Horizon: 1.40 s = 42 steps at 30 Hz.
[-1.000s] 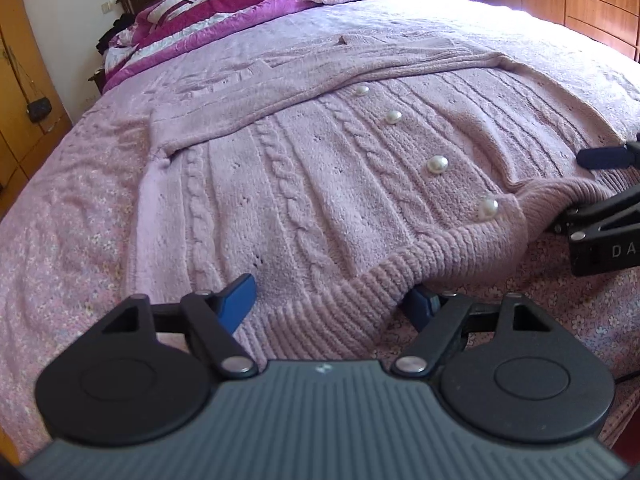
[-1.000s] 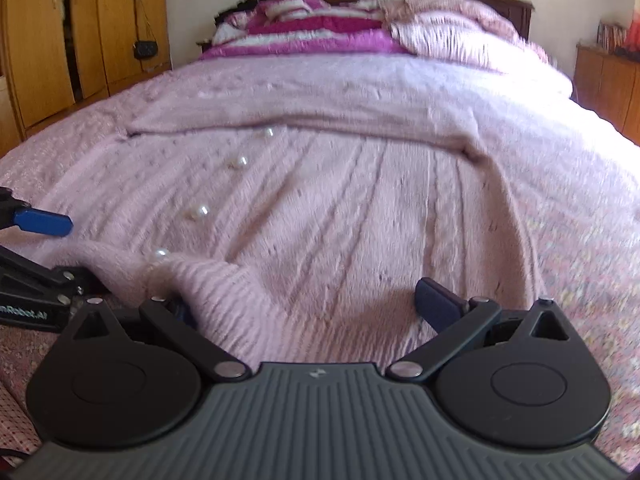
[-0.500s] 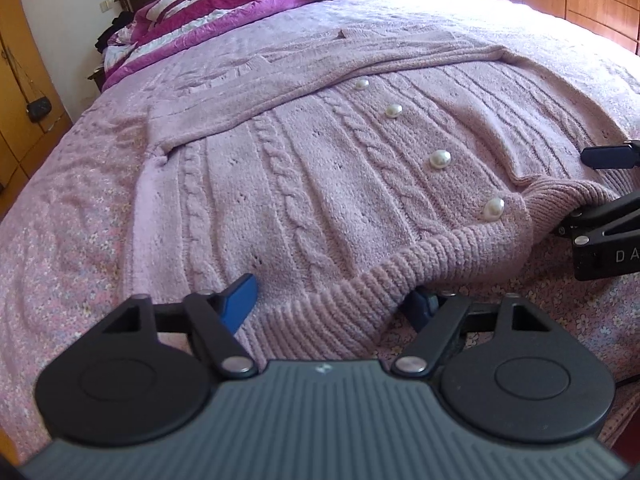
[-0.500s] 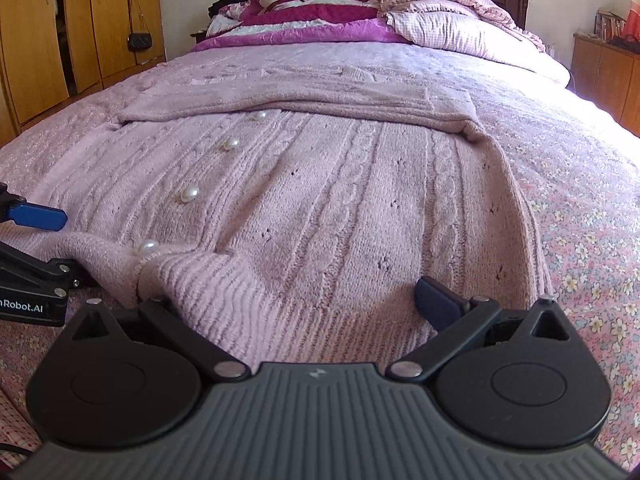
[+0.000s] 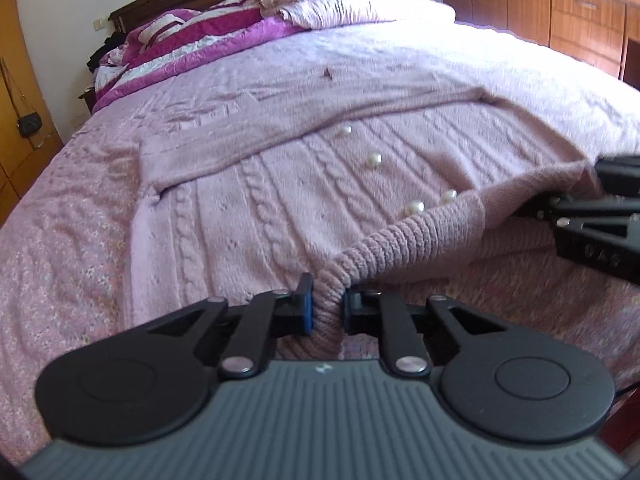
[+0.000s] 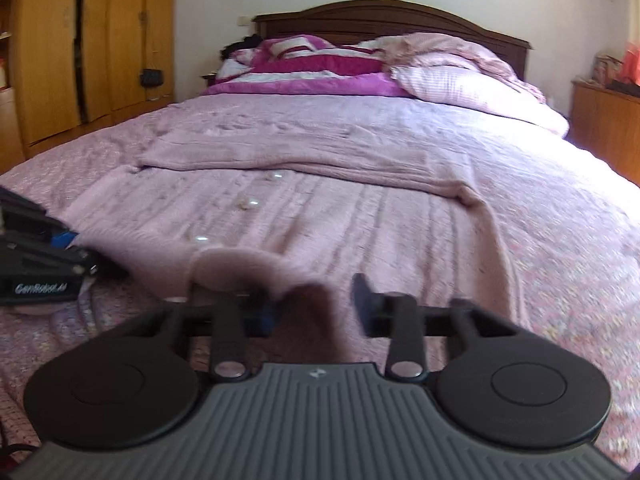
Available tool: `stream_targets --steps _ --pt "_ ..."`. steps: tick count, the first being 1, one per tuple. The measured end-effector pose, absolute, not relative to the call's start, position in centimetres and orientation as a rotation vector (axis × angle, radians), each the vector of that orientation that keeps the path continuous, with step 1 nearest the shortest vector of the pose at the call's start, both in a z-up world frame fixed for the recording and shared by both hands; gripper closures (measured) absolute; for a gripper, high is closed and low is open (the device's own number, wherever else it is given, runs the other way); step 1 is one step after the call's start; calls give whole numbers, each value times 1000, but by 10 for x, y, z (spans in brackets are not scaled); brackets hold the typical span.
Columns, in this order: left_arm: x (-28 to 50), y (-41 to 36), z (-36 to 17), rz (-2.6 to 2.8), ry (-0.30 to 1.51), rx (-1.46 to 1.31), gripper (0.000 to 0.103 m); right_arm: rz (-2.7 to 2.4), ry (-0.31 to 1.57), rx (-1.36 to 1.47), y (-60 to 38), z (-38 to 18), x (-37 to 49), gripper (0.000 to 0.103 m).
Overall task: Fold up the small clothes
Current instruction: 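Grasp the ribbed hem with the left tool while the right tool grasps the hem corner, then lift the hem with both tools and fold it toward the collar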
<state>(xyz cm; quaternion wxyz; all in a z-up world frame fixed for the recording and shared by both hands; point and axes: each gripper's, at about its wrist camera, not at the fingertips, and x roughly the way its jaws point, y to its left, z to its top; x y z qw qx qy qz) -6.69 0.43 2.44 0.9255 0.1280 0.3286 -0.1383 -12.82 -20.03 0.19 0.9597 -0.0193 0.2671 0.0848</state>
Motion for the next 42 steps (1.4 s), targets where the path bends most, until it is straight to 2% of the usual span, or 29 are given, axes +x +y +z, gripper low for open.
stream_targets --steps 2,5,26,42 --pt "-65 7 30 -284 665 235 88 205 549 -38 -197 5 -127 92" --pt "-62 11 37 -286 657 196 88 228 542 -31 -194 11 -125 96" --pt "-33 16 79 -283 532 145 89 197 353 -39 -190 72 -87 98" --pt "26 17 118 -271 415 115 90 188 169 -64 -176 124 -13 100"
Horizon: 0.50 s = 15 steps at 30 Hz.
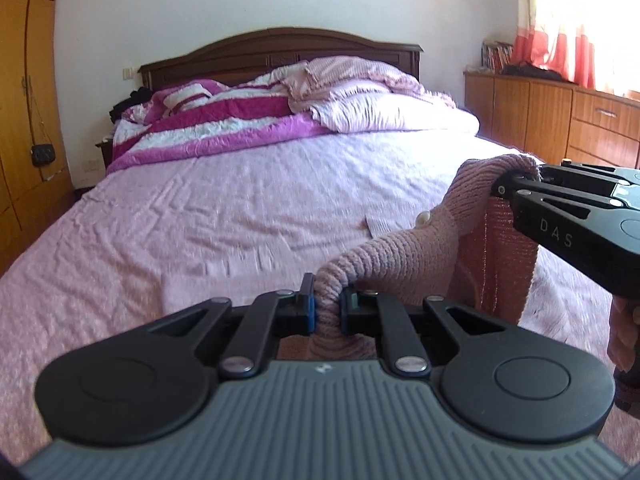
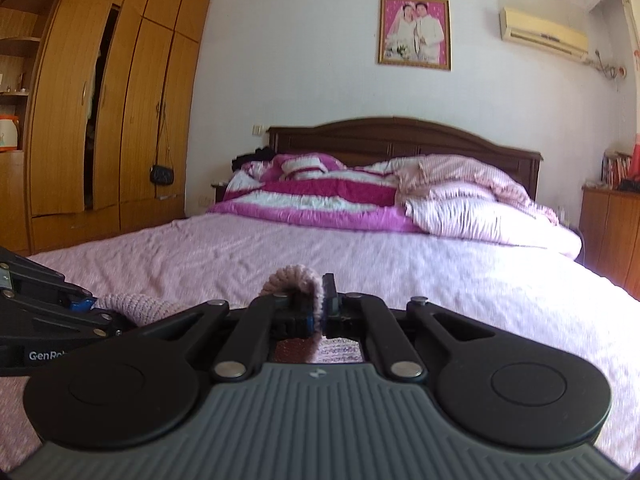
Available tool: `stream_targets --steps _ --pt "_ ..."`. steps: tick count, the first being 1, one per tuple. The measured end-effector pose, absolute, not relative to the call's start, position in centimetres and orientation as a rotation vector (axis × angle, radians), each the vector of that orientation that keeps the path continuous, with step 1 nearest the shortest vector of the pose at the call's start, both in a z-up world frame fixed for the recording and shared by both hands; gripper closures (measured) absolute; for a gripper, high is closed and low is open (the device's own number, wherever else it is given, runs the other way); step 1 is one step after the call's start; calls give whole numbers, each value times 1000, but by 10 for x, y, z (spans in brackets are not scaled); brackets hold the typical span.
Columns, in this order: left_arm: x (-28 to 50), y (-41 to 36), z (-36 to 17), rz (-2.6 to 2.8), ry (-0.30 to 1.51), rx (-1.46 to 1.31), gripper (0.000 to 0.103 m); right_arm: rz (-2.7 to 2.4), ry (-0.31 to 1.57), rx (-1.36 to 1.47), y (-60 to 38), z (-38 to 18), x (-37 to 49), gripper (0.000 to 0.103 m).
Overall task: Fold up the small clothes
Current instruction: 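Lift the hem with both tools and fold it toward the collar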
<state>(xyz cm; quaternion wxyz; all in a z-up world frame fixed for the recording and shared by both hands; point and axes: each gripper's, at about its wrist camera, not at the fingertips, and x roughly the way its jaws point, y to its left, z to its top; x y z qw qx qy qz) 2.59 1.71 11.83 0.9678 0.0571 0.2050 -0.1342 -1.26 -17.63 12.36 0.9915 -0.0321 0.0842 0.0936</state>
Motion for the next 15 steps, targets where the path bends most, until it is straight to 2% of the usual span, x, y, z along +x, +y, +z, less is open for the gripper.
stream_targets --steps 8,15 --pt "73 13 134 -256 361 127 90 153 123 -79 -177 137 37 100" --pt "127 5 115 -225 387 143 90 119 127 -90 -176 123 102 100"
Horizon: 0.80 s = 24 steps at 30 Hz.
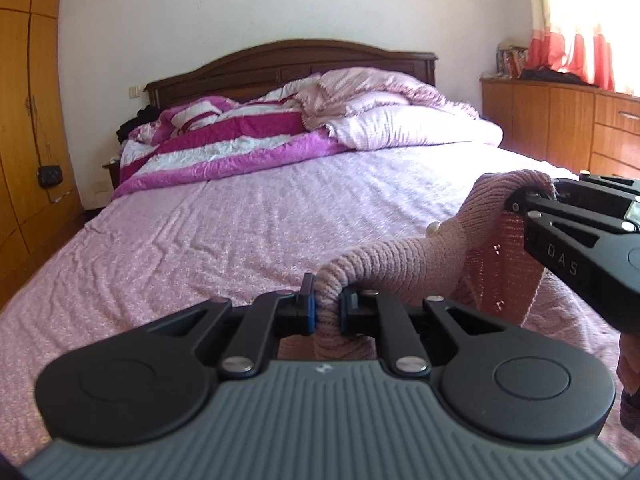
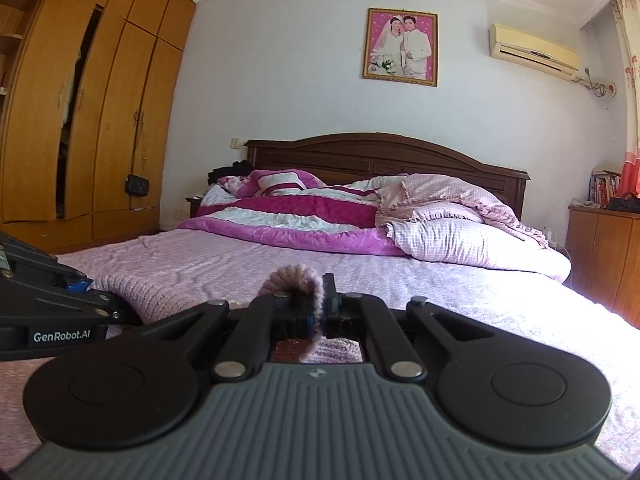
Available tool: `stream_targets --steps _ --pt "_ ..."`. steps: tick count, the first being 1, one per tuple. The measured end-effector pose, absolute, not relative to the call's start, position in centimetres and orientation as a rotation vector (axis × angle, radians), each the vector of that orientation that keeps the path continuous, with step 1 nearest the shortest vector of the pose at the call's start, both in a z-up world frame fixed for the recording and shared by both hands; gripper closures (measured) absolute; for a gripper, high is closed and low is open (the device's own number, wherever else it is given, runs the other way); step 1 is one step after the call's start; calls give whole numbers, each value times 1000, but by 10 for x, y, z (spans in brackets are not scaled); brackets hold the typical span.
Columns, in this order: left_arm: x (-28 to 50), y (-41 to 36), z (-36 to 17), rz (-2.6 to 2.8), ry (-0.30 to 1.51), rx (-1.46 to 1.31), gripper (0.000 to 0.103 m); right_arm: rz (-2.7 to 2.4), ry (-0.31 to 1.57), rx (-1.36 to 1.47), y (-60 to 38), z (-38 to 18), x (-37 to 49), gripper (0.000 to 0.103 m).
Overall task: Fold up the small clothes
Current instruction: 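Lift the hem with both tools and fold it toward the collar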
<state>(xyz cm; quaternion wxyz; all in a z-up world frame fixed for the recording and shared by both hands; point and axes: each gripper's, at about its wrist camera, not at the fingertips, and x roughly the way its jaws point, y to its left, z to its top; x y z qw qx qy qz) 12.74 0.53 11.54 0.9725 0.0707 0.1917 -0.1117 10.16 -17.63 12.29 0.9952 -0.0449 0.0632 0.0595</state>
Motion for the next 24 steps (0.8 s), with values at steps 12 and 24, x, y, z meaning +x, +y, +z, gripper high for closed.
stream_targets --steps 12,24 --pt "207 8 32 -178 578 123 90 101 348 -73 -174 23 208 100" --pt "199 -1 29 -167 580 176 77 106 493 34 -181 -12 233 58"
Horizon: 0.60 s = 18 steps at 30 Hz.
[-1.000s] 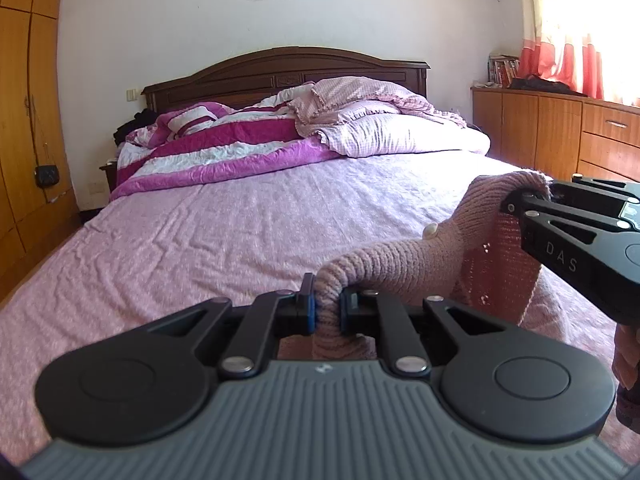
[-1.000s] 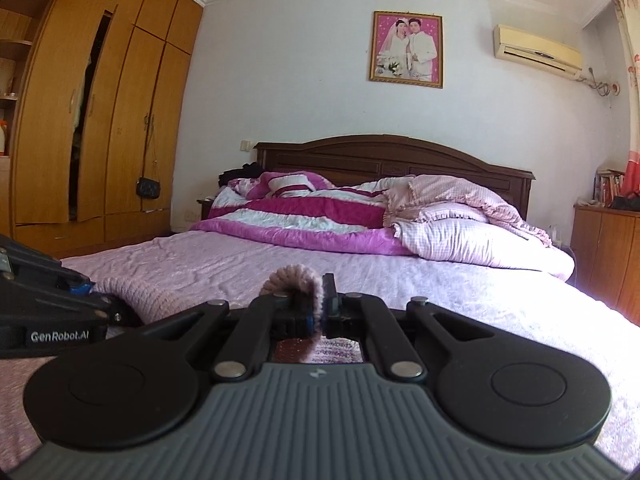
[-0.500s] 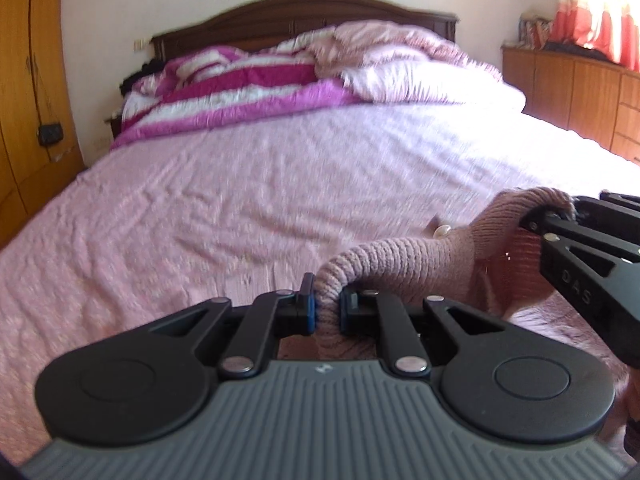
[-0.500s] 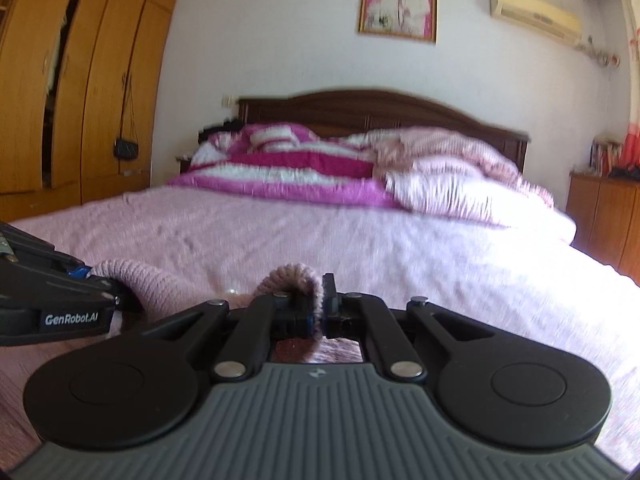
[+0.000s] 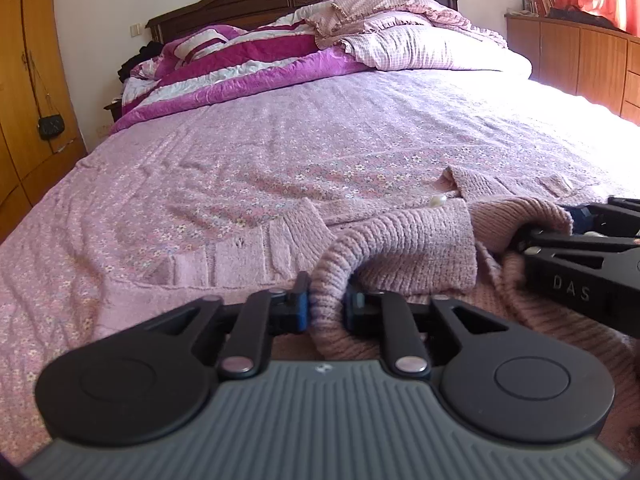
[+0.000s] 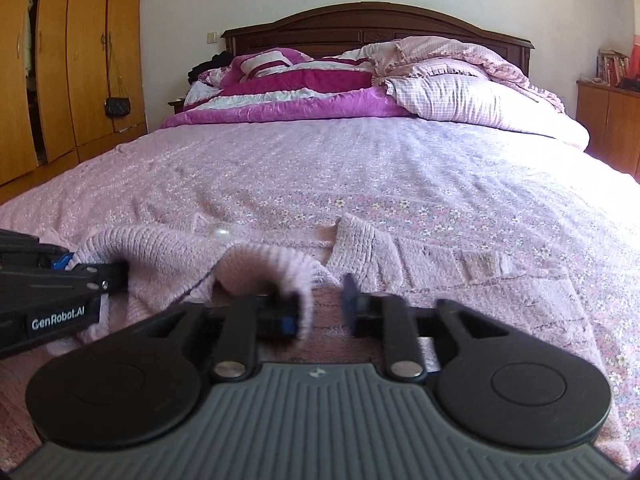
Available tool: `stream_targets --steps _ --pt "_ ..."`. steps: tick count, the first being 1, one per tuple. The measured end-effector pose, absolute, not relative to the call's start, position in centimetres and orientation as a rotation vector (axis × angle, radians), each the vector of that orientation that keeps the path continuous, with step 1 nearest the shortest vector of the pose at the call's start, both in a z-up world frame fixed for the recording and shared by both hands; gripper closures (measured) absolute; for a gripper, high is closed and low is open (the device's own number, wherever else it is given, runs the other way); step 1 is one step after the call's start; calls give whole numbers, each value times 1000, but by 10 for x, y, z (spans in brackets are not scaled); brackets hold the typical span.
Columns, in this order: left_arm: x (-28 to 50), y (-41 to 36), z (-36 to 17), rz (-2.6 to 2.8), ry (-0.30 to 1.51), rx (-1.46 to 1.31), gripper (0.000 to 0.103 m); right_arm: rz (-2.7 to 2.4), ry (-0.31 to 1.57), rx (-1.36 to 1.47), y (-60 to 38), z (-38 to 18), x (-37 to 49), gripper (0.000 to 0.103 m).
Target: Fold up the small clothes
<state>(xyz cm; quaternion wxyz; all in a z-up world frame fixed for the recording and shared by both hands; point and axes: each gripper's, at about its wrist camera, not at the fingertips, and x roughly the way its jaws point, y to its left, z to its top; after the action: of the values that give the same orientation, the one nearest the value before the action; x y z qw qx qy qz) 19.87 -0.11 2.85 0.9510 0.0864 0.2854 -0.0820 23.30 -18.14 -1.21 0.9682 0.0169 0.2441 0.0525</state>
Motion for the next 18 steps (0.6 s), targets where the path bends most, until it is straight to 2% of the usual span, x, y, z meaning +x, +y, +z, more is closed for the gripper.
stream_targets --steps 1,2,4,18 --pt "197 0 31 -166 584 174 71 107 491 44 -183 -10 231 42" --pt "195 1 34 -165 589 172 64 108 482 53 -186 -7 226 35" --pt "190 5 40 -164 598 162 59 108 465 63 -189 -2 216 33" --pt "126 19 70 -195 596 92 57 139 435 88 -205 33 115 24"
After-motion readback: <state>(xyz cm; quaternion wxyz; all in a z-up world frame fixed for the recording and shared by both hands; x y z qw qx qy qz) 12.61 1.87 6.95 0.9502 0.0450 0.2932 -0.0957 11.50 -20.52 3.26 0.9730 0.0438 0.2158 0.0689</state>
